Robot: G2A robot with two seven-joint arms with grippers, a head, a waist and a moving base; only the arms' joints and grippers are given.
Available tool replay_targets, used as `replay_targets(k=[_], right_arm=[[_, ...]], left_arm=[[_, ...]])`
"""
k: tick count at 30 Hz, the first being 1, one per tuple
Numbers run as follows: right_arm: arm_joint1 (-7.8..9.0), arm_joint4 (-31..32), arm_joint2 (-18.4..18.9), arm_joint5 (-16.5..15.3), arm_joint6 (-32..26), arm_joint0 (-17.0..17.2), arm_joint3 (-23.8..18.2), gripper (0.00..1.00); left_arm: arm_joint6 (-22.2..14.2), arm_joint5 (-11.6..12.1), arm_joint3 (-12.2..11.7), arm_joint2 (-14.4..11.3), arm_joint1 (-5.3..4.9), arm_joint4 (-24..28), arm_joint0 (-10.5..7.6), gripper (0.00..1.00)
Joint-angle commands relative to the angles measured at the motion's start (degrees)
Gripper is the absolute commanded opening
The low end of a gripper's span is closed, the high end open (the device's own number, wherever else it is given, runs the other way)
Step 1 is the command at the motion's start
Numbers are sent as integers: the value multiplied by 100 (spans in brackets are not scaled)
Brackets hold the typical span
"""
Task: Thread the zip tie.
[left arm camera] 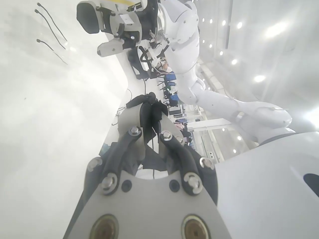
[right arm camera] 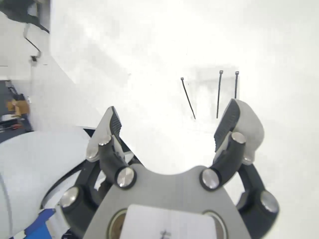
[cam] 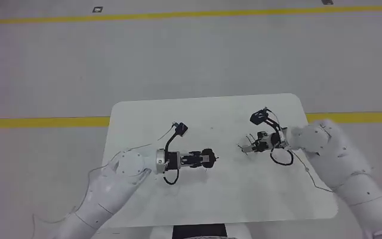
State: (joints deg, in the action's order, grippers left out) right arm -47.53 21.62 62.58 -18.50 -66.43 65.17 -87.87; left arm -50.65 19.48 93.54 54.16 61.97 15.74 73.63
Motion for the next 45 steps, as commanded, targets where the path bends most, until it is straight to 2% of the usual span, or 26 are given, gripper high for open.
replay_targets(k=[1, 7, 18, 27, 30, 38, 40, 42, 45], right_arm=[[-1, -23, 3, -2, 8, 1, 5, 100], [-4, 22, -16, 12, 70, 27, -3, 100], [-98, 1073, -462, 510, 292, -73, -83, 100], [-109, 1112, -483, 532, 359, -82, -77, 100], [-101, 1355, -506, 505, 423, -8, -233, 100], [-82, 1897, -528, 875, 136, 114, -642, 100], [-86, 1884, -527, 889, 126, 140, -669, 84], [-90, 1869, -519, 892, 111, 147, -649, 50], [-100, 1896, -521, 927, 108, 147, -634, 44]], left_arm=[[1, 0, 0, -3, 2, -6, -1, 0], [1, 0, 0, -3, 2, -6, -1, 0], [1, 0, 0, -3, 2, -6, -1, 0], [1, 0, 0, -3, 2, -6, -1, 0], [1, 0, 0, -3, 2, -6, -1, 0], [1, 0, 0, -3, 2, -6, -1, 0], [1, 0, 0, -3, 2, -6, -1, 0], [1, 0, 0, -3, 2, -6, -1, 0], [1, 0, 0, -3, 2, -6, -1, 0]])
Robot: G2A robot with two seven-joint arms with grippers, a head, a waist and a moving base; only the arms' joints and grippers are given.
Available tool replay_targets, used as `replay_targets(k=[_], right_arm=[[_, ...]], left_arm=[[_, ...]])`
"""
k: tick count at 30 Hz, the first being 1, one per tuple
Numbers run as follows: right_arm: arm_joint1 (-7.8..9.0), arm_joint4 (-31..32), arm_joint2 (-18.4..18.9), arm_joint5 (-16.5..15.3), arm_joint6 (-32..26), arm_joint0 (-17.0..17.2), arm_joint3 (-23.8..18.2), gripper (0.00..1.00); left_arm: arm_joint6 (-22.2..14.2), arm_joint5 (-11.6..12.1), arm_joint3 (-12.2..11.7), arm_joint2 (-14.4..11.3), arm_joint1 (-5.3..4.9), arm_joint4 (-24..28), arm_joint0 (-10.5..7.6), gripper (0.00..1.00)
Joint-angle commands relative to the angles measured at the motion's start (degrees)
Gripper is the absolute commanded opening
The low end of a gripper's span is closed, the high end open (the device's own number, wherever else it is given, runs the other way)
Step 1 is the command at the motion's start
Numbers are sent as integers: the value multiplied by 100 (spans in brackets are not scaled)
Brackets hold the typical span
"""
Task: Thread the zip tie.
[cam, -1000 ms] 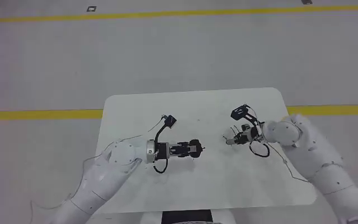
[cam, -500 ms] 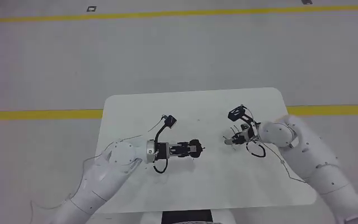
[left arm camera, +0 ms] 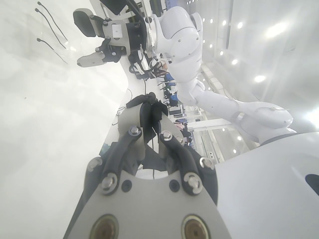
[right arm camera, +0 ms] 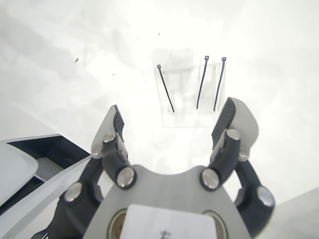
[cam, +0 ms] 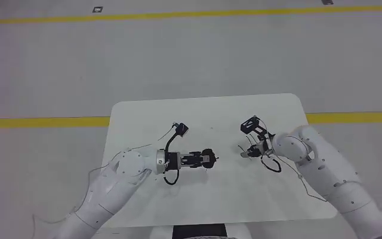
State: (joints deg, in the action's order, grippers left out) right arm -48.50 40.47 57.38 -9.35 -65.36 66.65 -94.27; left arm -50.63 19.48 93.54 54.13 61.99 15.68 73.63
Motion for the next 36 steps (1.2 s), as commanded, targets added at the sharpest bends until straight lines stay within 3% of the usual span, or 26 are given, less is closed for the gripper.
replay_targets(k=[1, 8, 16, 27, 36], right_arm=[[-7, 48, -5, 40, 1, -3, 11, 41], [-45, 267, -80, 187, 57, -9, 66, 33], [-125, 557, -260, 368, 134, -78, 174, 31], [-288, 714, -539, 528, 196, -324, 554, 21], [-401, 884, -679, 633, 303, -462, 805, 19]], left_arm=[[0, 0, 0, 0, 0, 0, 0, 0], [0, 0, 0, 0, 0, 0, 0, 0], [0, 0, 0, 0, 0, 0, 0, 0], [0, 0, 0, 0, 0, 0, 0, 0], [0, 0, 0, 0, 0, 0, 0, 0]])
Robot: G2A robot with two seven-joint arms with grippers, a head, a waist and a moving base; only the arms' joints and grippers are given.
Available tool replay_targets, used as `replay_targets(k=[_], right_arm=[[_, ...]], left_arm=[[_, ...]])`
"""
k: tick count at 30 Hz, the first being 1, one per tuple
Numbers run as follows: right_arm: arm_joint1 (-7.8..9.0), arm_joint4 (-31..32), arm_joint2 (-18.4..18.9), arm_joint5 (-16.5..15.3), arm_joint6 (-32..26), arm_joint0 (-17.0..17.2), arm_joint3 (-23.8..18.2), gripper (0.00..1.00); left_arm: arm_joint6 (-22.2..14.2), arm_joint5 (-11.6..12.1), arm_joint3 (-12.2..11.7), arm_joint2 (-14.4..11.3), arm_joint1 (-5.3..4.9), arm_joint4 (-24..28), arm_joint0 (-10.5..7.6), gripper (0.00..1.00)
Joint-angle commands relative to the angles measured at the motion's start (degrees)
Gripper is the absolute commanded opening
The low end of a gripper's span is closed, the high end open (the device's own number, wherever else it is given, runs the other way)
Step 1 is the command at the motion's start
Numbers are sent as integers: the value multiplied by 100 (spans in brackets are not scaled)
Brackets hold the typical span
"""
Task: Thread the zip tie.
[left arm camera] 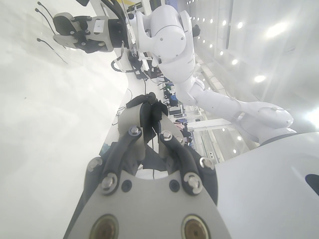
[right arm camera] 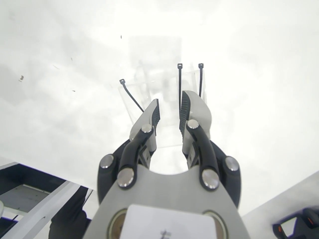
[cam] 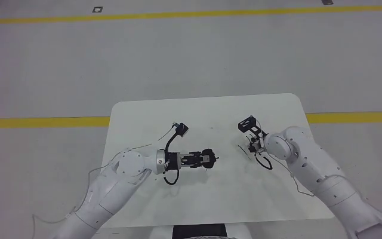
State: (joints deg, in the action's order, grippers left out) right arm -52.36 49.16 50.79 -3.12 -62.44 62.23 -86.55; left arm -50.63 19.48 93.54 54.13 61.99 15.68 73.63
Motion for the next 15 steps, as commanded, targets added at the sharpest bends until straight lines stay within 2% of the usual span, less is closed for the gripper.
replay_targets(k=[1, 15], right_arm=[[-27, 25, -33, 19, 17, -36, 59, 19], [-175, 74, -139, 36, 61, -166, 352, 16]], left_arm=[[0, 0, 0, 0, 0, 0, 0, 0], [0, 0, 0, 0, 0, 0, 0, 0]])
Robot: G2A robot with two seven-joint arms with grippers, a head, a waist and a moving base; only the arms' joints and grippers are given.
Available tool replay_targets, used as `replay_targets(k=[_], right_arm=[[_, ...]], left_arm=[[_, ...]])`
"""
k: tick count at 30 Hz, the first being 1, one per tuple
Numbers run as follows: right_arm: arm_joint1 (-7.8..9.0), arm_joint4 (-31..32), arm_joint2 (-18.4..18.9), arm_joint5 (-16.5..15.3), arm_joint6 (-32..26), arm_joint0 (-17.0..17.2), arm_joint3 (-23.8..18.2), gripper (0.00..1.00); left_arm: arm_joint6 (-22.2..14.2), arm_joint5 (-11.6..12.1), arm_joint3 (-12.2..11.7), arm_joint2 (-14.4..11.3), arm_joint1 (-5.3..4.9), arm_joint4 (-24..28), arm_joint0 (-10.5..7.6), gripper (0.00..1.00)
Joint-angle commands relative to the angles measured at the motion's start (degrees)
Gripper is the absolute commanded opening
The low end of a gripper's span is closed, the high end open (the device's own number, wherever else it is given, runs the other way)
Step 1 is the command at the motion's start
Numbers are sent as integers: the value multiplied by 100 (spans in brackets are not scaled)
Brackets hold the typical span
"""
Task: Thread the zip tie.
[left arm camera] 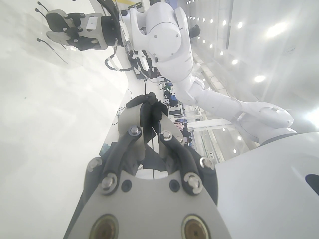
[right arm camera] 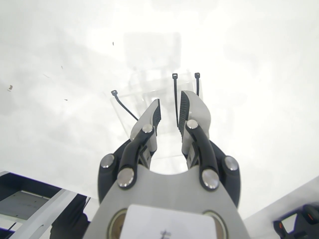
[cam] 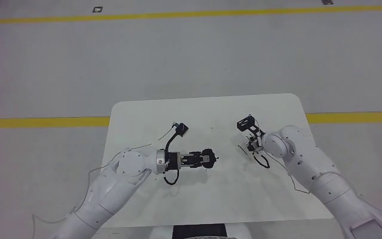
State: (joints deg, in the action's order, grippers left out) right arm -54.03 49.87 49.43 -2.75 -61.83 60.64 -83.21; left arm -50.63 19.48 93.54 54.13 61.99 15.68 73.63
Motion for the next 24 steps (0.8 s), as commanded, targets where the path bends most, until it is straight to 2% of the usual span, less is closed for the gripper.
replay_targets(k=[1, 7, 10, 12, 20, 24], right_arm=[[-18, 7, -8, -6, 1, -13, 42, 16], [-63, -5, -4, -45, 9, -53, 179, 15], [-82, 2, 10, -43, 8, -64, 228, 9], [-94, 5, 18, -41, 5, -66, 253, 0], [-100, -66, 177, -58, 20, -14, 224, 0], [-46, -479, 524, -231, 17, 63, 62, 0]], left_arm=[[0, 0, 0, 0, 0, 0, 0, 0], [0, 0, 0, 0, 0, 0, 0, 0], [0, 0, 0, 0, 0, 0, 0, 0], [0, 0, 0, 0, 0, 0, 0, 0], [0, 0, 0, 0, 0, 0, 0, 0], [0, 0, 0, 0, 0, 0, 0, 0]])
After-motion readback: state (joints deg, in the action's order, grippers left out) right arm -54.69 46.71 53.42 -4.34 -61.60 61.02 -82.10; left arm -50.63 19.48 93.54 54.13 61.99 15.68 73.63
